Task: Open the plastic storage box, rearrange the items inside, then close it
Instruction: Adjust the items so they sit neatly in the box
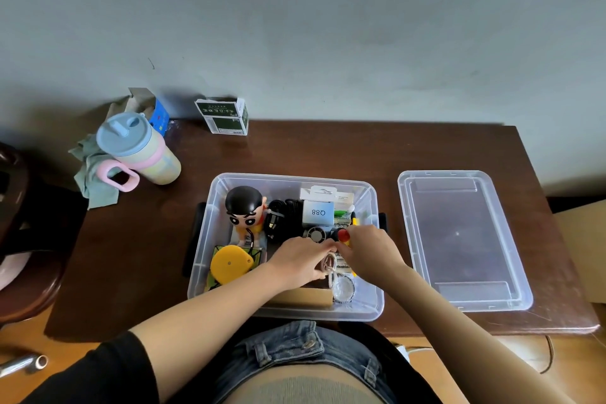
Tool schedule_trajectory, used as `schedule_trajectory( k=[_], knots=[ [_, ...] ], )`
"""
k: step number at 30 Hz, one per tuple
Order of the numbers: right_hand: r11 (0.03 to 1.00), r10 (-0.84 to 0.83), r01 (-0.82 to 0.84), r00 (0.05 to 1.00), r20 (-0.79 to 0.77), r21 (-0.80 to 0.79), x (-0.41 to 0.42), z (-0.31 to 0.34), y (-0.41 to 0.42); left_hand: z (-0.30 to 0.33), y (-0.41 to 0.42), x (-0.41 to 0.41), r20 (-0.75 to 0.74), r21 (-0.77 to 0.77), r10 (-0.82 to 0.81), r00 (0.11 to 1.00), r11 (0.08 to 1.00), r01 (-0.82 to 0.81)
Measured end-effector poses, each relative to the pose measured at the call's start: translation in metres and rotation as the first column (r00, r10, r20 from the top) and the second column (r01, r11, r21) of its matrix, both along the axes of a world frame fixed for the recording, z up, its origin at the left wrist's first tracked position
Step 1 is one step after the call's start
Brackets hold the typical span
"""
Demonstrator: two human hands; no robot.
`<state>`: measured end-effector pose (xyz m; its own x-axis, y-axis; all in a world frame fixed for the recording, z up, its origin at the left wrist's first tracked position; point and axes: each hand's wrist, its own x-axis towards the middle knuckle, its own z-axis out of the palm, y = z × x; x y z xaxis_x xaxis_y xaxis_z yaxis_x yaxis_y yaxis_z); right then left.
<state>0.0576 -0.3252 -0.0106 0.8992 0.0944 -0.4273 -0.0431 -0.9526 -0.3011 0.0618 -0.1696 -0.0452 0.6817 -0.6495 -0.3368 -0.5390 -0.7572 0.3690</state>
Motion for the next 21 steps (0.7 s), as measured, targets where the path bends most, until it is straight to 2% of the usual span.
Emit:
schedule_trajectory(
  k=[7, 10, 12, 16, 19, 21],
  knots=[
    [0.998, -0.036, 0.033, 0.998, 0.059, 0.049, 0.004, 0.003, -0.004, -0.001, 0.022, 0.001, -0.114, -0.111, 0.067, 0.991, 0.991, -0.080],
    [0.997, -0.052, 0.046, 0.994, 0.093, 0.064, 0.008, 0.007, -0.006, 0.005, 0.029, 0.002, -0.069, -0.162, 0.101, 0.993, 0.981, -0.111],
    [0.991, -0.072, 0.057, 0.991, 0.115, 0.125, 0.013, 0.013, -0.006, 0.010, 0.032, 0.003, -0.049, -0.229, 0.188, 0.981, 0.954, -0.194],
    [0.922, -0.104, 0.078, 0.993, 0.048, 0.378, 0.023, 0.029, 0.000, 0.025, 0.028, 0.007, -0.265, -0.401, 0.341, 0.902, 0.811, -0.425],
    [0.845, -0.084, 0.109, 0.994, -0.071, 0.524, 0.028, 0.036, 0.010, 0.035, 0.024, 0.014, -0.486, -0.450, 0.356, 0.798, 0.680, -0.578],
    [0.784, -0.049, 0.136, 0.986, -0.158, 0.606, 0.030, 0.038, 0.014, 0.037, 0.024, 0.018, -0.559, -0.475, 0.357, 0.748, 0.601, -0.642]
  ],
)
